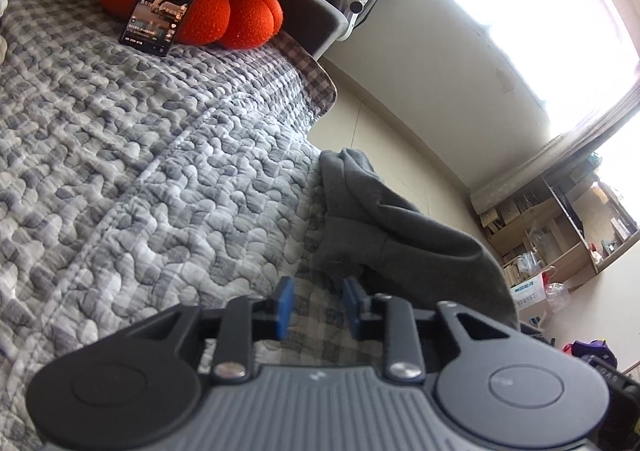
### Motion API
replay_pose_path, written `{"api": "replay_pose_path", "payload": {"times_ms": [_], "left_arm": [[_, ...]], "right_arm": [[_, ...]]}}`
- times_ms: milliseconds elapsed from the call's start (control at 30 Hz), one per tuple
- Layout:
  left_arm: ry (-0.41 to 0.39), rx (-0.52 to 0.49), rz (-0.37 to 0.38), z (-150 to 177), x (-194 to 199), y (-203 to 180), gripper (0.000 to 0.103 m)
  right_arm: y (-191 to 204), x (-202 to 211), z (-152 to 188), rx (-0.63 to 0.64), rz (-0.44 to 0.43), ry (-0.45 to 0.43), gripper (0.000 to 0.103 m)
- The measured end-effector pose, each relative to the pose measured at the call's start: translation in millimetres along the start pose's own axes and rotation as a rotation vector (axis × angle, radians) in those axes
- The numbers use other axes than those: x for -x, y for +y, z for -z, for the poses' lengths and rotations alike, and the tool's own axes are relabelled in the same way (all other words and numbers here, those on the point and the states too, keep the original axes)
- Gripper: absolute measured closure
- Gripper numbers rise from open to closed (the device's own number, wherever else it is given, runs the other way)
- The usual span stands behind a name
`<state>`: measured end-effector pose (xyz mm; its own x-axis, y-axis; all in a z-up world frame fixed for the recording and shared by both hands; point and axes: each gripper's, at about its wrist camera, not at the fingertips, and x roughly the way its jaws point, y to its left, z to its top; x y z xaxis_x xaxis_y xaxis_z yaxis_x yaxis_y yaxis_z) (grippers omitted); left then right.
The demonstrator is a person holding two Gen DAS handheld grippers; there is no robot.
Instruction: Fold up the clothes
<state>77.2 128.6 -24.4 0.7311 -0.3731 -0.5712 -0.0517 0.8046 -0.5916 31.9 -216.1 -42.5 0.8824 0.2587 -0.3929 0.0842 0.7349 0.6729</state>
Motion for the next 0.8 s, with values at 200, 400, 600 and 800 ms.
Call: {"api": "replay_pose_path", "payload": {"times_ms": [200,400,600,800], "left_arm": [[0.011,0.025,0.05,1.6,-8.7,-3.1,0.041],[0.04,0.072,0.105,2.6,-20.0,-3.5,0.042],[0.036,0.099,0.144,3.8,-23.5,-5.8,0.046],[-0.003,0.139,0.106,-3.3,-21.2,2.0,0.048]], "right_arm": [[-0.3,-2.5,9.1,0.039,-0.023,0.084,0.095],[-2.9,-5.8,20.0,0.011,-0.063,0.187,0.095],[1.7,-0.2,25.3,0.054,-0.059,0.198,0.095],[18.0,21.4,17.9,0.137,-0.107,0.074,0.096]]}}
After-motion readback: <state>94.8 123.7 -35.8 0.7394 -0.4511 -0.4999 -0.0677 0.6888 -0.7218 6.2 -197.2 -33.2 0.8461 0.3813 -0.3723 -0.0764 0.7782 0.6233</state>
